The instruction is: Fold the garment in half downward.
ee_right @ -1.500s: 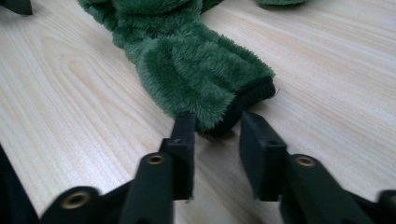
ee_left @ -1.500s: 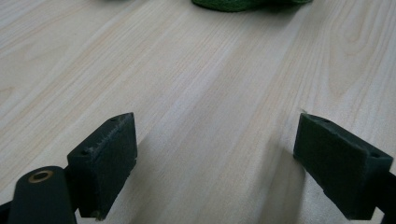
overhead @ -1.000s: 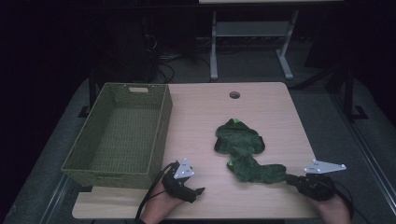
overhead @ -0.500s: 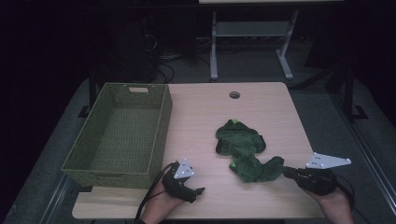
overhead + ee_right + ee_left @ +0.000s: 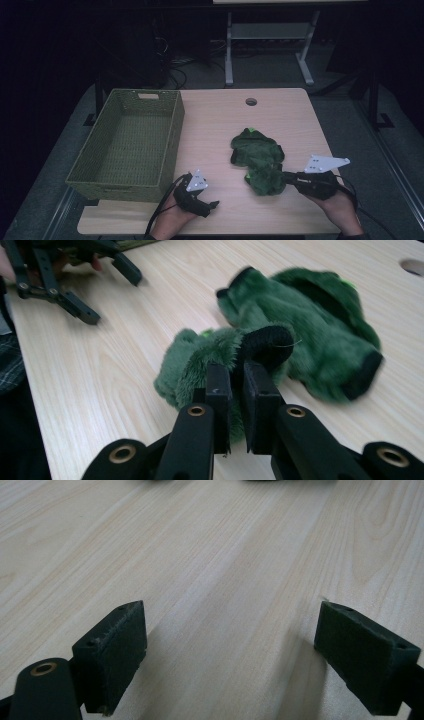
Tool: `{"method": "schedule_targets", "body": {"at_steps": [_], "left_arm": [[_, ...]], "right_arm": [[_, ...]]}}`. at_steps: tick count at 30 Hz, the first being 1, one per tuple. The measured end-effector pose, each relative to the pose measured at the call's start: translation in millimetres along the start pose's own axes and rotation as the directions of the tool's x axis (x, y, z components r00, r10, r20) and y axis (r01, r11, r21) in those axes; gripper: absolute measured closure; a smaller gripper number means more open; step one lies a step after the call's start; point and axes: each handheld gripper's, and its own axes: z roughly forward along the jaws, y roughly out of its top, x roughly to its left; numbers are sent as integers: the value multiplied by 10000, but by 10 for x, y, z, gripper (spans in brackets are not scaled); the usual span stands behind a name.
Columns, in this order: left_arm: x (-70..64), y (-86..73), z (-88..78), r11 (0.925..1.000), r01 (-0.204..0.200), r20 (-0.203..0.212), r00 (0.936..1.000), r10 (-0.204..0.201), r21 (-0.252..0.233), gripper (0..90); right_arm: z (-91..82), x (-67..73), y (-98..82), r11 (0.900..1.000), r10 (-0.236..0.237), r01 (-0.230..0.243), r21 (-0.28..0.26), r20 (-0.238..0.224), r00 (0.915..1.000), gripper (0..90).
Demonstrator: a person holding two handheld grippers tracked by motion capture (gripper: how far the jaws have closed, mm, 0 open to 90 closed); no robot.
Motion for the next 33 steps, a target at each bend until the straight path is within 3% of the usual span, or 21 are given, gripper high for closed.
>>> {"method": "schedule_targets", "body": {"at_steps": [4, 7, 13, 20, 29, 33], "left_arm": [[0, 0, 0, 10000, 6, 2, 10000, -6, -3, 127], [0, -1, 0, 10000, 0, 0, 10000, 0, -2, 127], [3, 0, 0, 10000, -33, -17, 10000, 33, -6, 127], [1, -1, -1, 10000, -17, 3, 10000, 17, 19, 127], [5, 0, -2, 10000, -76, -23, 10000, 76, 23, 127], [0, -1, -1, 10000, -17, 1, 10000, 17, 22, 127]], "right_arm": [[123, 29, 100, 9996, -265, 268, 114, -251, 9993, 821], [210, 43, 136, 9993, -208, 219, 291, -384, 9990, 772], [266, 24, 203, 9999, -113, 115, 31, -572, 9983, 712], [310, -127, 171, 9994, 329, -334, -85, -490, 9983, 896], [752, -188, 151, 9933, 588, -491, 1047, -919, 9940, 899], [896, -164, 126, 9825, 567, -393, 1820, -912, 9942, 900]]}}
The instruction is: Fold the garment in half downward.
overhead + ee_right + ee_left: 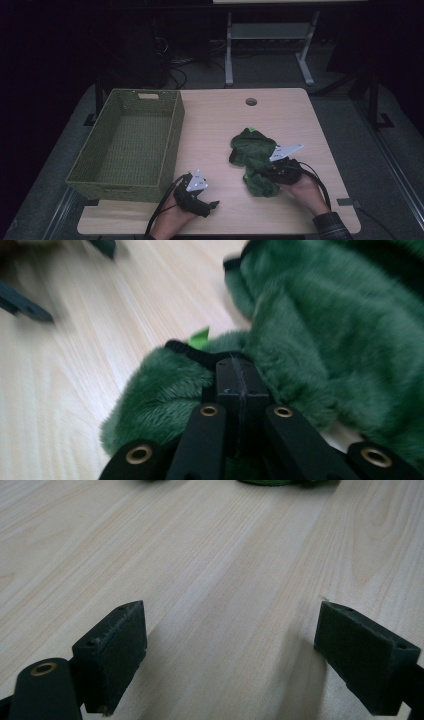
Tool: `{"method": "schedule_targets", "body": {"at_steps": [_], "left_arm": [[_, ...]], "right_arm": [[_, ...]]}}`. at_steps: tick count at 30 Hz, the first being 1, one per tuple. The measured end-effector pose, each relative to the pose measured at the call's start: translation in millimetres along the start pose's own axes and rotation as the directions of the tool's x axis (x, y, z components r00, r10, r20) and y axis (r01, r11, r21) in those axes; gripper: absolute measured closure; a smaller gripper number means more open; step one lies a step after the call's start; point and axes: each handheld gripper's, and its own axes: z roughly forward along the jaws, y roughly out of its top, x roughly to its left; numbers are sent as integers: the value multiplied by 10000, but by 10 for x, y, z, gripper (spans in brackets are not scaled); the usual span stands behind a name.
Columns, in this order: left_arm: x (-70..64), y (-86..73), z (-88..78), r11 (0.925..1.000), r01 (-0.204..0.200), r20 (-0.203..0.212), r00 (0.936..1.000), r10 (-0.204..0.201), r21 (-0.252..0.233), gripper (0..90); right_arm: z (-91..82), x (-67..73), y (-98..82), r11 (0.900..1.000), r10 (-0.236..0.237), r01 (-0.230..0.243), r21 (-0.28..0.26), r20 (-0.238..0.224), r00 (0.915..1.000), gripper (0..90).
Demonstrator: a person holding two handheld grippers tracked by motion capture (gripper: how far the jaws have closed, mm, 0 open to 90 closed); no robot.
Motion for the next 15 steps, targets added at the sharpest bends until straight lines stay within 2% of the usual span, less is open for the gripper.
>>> {"method": "schedule_targets", "body": {"at_steps": [2, 7, 13, 15], "left_arm": [[-1, 0, 0, 10000, 8, 2, 10000, -8, -3, 127], [0, 0, -1, 10000, -2, 8, 10000, 2, 11, 127], [2, 0, -1, 10000, -10, 11, 10000, 10, 0, 127], [6, -1, -2, 10000, -29, 32, 10000, 29, -10, 127]], "right_arm": [[51, 8, -16, 9997, -96, 95, 242, 13, 10000, 900], [64, 35, -36, 9967, 125, -131, 798, 82, 9999, 900], [60, 47, -29, 9973, 181, -192, 712, 160, 9997, 900], [13, 29, -19, 9985, 236, -243, 500, 145, 9996, 859]]}}
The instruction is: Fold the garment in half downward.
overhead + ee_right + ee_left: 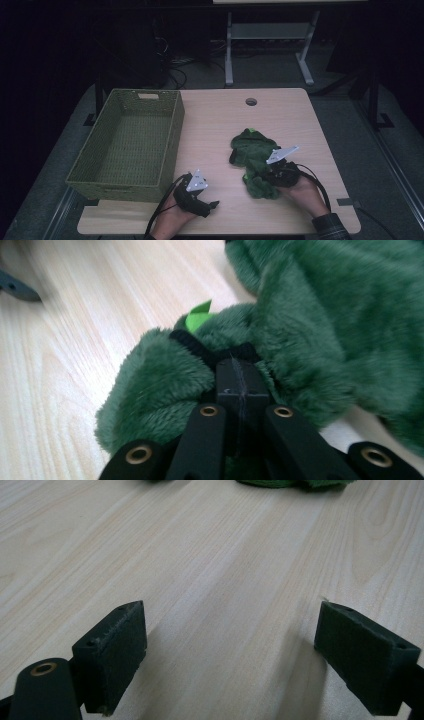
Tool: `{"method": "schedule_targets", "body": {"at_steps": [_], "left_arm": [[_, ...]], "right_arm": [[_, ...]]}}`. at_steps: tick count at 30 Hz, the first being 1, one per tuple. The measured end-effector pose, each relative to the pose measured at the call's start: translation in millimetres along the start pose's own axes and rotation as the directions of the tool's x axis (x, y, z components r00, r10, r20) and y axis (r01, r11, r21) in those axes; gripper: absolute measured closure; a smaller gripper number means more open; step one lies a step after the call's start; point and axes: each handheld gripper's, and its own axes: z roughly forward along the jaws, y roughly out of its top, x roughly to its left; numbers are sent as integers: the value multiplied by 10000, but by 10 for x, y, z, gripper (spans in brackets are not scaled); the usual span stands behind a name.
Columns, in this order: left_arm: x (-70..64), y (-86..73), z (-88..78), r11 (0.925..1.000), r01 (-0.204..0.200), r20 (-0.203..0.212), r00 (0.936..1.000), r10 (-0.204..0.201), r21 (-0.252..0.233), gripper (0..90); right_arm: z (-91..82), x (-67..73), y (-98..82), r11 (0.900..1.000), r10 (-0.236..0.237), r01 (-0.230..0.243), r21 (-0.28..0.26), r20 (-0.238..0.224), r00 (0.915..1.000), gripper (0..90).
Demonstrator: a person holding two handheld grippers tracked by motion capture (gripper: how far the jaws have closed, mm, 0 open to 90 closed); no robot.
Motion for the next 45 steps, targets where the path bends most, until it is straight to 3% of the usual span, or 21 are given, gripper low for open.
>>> {"method": "schedule_targets", "body": {"at_steps": [7, 11, 16, 19, 22, 27, 33, 36, 45], "left_arm": [[33, 34, -5, 10000, 71, 2, 10000, -71, 52, 136], [52, 101, 2, 9999, 133, 79, 9999, -133, 74, 136], [76, 229, 43, 9995, 283, 507, 9983, -291, 151, 140], [83, 297, 62, 9997, 201, 510, 9985, -208, 131, 141], [103, 381, 87, 9996, 255, 604, 9978, -261, 104, 141], [171, 538, 140, 9997, 49, 768, 9970, -68, 253, 144], [284, 744, 162, 10000, 10, 629, 9980, -9, -20, 184], [344, 845, 183, 10000, 33, 532, 9986, -29, -80, 207], [552, 1057, 289, 9992, 230, 356, 9991, -219, -323, 266]], "right_arm": [[-225, -76, 2, 9941, 360, -364, -1025, -60, 9993, 655], [-298, -130, 9, 9902, 368, -341, -1355, 175, 9992, 599], [-345, -200, 36, 9875, 377, -313, -1543, 383, 9986, 535], [-363, -248, 47, 9810, 409, -319, -1912, 434, 9982, 518], [-360, -294, 73, 9842, 471, -375, -1733, 514, 9976, 483], [-406, -346, 134, 9796, 701, -557, -1930, 684, 9952, 462], [-436, -441, 200, 9792, 825, -644, -1925, 878, 9927, 448], [-431, -505, 218, 9725, 962, -745, -2205, 890, 9914, 454], [-401, -723, 290, 9697, 1361, -1115, -2172, 1015, 9855, 448]]}}
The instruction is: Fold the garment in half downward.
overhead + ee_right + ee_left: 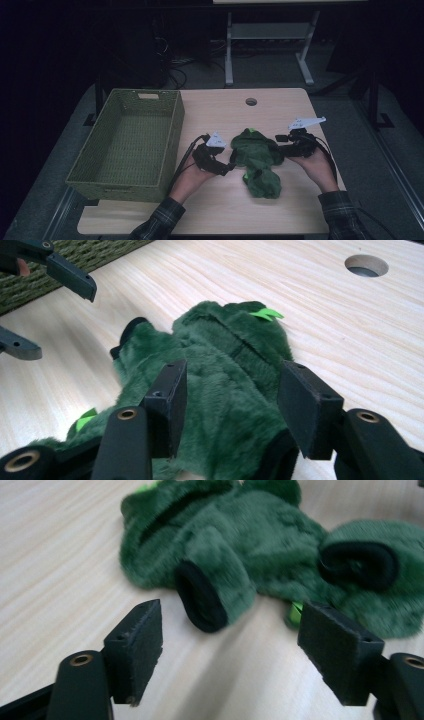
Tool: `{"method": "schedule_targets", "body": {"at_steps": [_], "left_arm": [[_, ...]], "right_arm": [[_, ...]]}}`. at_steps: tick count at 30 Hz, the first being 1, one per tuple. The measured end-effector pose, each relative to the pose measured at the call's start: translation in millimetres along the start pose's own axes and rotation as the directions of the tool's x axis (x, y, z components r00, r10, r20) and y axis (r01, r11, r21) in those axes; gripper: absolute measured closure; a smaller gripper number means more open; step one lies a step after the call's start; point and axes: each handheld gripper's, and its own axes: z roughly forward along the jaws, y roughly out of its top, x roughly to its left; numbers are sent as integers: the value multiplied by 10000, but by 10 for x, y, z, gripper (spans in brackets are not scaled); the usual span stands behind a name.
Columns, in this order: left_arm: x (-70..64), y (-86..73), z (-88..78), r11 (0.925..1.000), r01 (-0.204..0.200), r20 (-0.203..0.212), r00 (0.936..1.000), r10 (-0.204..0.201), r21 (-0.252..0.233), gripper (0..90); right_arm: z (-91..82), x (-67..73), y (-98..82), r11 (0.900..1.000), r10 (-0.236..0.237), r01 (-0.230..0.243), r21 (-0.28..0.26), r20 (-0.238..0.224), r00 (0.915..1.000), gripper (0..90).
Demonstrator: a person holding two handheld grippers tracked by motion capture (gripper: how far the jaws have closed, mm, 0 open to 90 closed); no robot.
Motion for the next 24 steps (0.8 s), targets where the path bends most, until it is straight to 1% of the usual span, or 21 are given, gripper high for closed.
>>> {"method": "schedule_targets", "body": {"at_steps": [1, 2, 4, 5, 7, 8, 9, 10, 11, 12, 14, 16, 18, 19, 20, 21, 22, 24], "left_arm": [[22, 29, 11, 10000, -32, -61, 10000, 32, -12, 276], [52, 66, 29, 10000, -56, -134, 9999, 55, -43, 288], [94, 118, 60, 9999, 40, -174, 9998, -42, -131, 315], [130, 158, 80, 10000, -11, -271, 9996, 8, -98, 329], [185, 209, 115, 9999, -100, -448, 9989, 100, -4, 359], [227, 239, 146, 10000, -70, -537, 9985, 70, 5, 375], [257, 255, 164, 10000, -26, -522, 9986, 28, 44, 390], [294, 273, 191, 10000, 32, -546, 9985, -27, 89, 403], [331, 288, 220, 9999, 75, -594, 9982, -68, 122, 417], [366, 298, 255, 9998, 138, -624, 9980, -129, 137, 434], [436, 308, 325, 9994, 207, -690, 9974, -187, 288, 463], [512, 299, 405, 9988, 293, -736, 9969, -264, 380, 482], [566, 278, 475, 9980, 440, -706, 9967, -407, 452, 489], [584, 270, 498, 9977, 453, -709, 9966, -417, 509, 491], [603, 258, 528, 9972, 473, -692, 9967, -432, 586, 491], [615, 241, 568, 9963, 565, -641, 9966, -523, 642, 491], [625, 232, 587, 9959, 566, -650, 9965, -521, 700, 494], [651, 203, 644, 9950, 689, -643, 9959, -643, 719, 498]], "right_arm": [[12, -24, 11, 10000, -11, 10, 85, 82, 10000, 445], [20, -48, 24, 10000, 38, -38, 61, 96, 9999, 447], [31, -92, 59, 9999, 120, -121, 85, 103, 9999, 454], [33, -111, 70, 10000, 57, -56, -44, 173, 9998, 458], [55, -147, 111, 9999, 121, -122, 49, 203, 9997, 460], [70, -166, 129, 10000, 77, -78, 45, 272, 9996, 461], [89, -189, 151, 9999, 88, -90, 64, 324, 9994, 470], [98, -202, 154, 10000, 91, -89, -44, 325, 9994, 484], [120, -225, 166, 9999, 105, -105, -26, 269, 9996, 484], [152, -248, 176, 9998, 97, -101, 146, 263, 9996, 484], [214, -279, 186, 9995, 121, -129, 303, 269, 9996, 491], [275, -303, 190, 9985, 189, -197, 508, 164, 9997, 495], [335, -324, 177, 9981, 111, -118, 608, 118, 9999, 509], [372, -336, 164, 9977, 82, -84, 677, 28, 10000, 510], [392, -335, 158, 9968, 162, -161, 788, 1, 9999, 513], [426, -344, 145, 9962, 103, -105, 870, 17, 9999, 520], [463, -347, 130, 9948, 107, -111, 1009, 52, 9999, 526], [513, -357, 111, 9930, 85, -84, 1179, -8, 10000, 535]]}}
